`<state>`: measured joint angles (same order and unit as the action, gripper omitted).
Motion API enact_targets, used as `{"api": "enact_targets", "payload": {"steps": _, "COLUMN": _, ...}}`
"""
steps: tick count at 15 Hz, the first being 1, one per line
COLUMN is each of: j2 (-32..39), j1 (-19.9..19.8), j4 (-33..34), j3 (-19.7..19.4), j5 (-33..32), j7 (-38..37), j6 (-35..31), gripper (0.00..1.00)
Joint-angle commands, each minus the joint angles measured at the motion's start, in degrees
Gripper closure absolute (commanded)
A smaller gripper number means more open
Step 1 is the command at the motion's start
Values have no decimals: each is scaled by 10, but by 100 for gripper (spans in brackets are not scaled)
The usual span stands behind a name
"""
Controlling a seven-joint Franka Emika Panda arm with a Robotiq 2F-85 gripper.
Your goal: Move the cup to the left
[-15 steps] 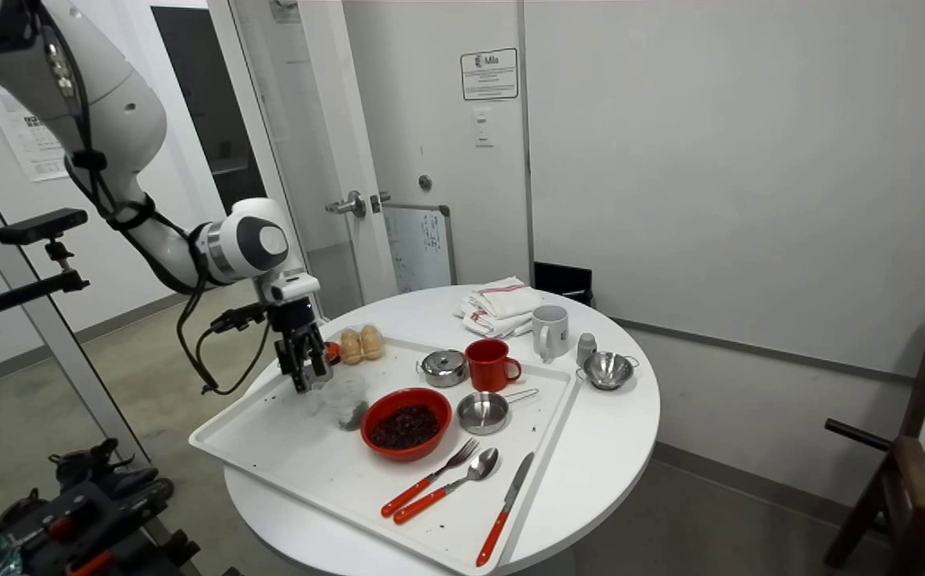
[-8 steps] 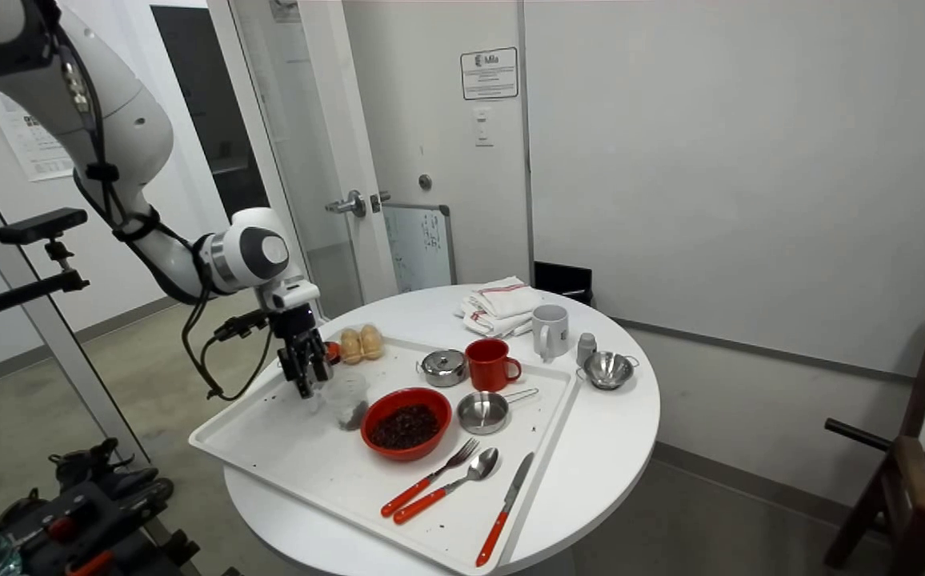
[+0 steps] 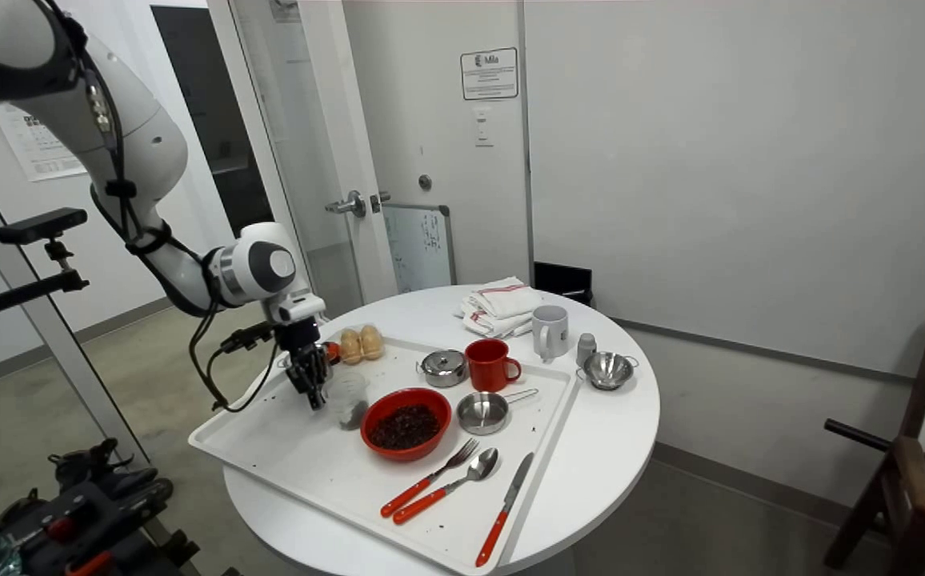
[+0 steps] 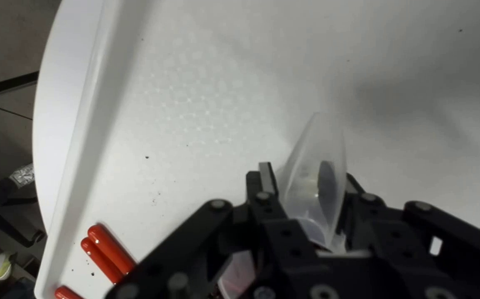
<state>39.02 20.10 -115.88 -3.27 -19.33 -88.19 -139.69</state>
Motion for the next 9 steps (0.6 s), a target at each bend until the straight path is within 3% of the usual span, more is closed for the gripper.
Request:
{"api": "enact_targets", "payload": {"steps": 1, "j2": 13, "j1": -4, "j4": 14, "j3": 1, "j5": 15, "j7": 26, "j6": -2, "gripper": 45}}
{"api": "enact_targets", "payload": {"steps": 3, "j2": 10, "j1": 1, "j4": 10, "j3": -4, "j5": 8, "j7": 26, "j6": -7, "gripper": 38}}
{"api": "enact_targets", "payload": {"steps": 7, "j2": -8, "j1": 4, "j4": -10, "j3": -4, "j5": 5, "j7": 31, "j6": -23, "gripper": 8}}
{"api": "enact_targets", "payload": {"steps": 9, "j2": -12, "j1": 3, "j4": -15, "j3": -2, "j5": 6, "j7": 36, "j6": -37, "gripper": 0}}
